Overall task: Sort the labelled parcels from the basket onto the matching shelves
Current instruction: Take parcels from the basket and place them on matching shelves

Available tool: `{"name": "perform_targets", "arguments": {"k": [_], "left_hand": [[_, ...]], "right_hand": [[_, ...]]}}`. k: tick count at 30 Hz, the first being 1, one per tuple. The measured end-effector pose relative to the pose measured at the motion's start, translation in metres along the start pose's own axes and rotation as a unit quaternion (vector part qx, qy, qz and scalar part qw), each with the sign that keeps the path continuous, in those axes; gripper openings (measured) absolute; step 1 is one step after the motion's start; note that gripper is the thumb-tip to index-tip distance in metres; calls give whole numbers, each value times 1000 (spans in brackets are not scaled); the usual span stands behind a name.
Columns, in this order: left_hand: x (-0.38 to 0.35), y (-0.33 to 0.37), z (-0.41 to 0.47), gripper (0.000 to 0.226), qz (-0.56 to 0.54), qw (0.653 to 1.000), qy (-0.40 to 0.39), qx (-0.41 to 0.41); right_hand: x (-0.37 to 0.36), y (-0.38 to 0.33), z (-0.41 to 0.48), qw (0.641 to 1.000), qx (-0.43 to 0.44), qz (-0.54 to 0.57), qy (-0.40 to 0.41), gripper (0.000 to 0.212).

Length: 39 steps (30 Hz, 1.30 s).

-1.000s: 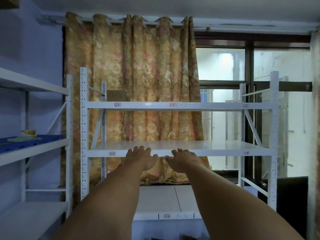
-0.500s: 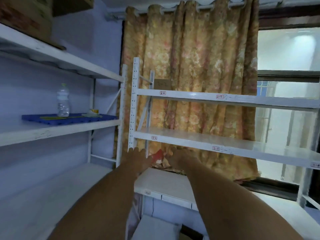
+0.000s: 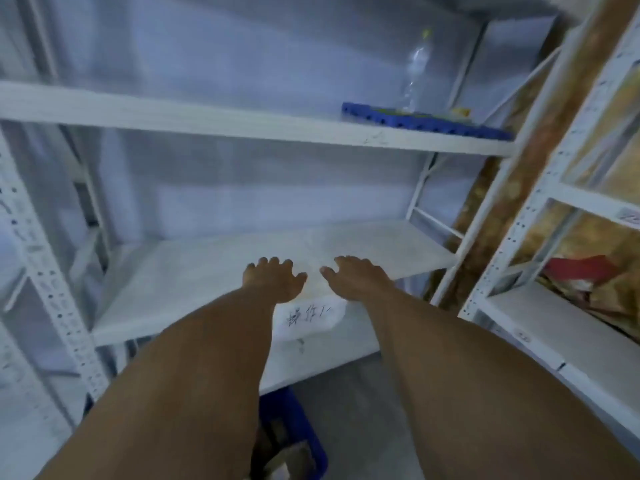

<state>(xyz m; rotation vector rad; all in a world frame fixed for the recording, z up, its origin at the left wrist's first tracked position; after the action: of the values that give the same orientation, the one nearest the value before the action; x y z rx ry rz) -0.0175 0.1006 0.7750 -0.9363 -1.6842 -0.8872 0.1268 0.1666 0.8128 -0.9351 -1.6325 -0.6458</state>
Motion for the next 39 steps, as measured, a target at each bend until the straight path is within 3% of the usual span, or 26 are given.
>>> {"name": "perform_targets", "arguments": {"k": [5,9,15,18,23,26,30,32,34,39], "left_hand": [[-118,-105,39,65,-46,993,-74,78],[-208,-150,57,66,-89,979,-144,111],[-344,-219,53,55,-160,944,-233,172],[-409,-257,50,53,-217,917,-232,241],[-528,-283,32,48,-341,834,-253,353],[-608,-285,38,43,-399,793,-262,380],[-724,-285,35,58,-512,681,-236,467],[-771,-281,38,57,-536,649,-228,489],[-802,-280,43,61,-543,636,-214,505],[-860,-294,56,68,-515,653,-163,530]], "right_hand": [[-97,-78,78,994,56,-33,-90,68],[-184,-105,125,981,69,-62,-169,70],[-325,-150,165,953,126,-68,-268,70],[-398,-173,185,938,140,-58,-310,68],[-534,-179,210,911,126,-35,-391,70],[-608,-163,225,902,87,-14,-423,65],[-714,-137,244,879,30,6,-476,61],[-762,-123,250,869,1,22,-495,57],[-805,-111,251,859,-18,46,-510,56],[-899,-82,234,830,-83,155,-529,58]]}}
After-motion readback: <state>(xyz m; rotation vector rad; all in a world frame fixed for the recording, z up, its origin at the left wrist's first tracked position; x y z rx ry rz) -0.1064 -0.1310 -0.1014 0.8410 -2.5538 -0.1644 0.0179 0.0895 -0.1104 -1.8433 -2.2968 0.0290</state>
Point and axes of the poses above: each hand's wrist, its own z-axis towards the middle knuckle, its own x-axis out of the back of the hand, y = z × x, the point moved 10 cm from there along z, towards the middle knuckle, and after that the axes turned 9 degrees about -y, right-handed, at the moved point
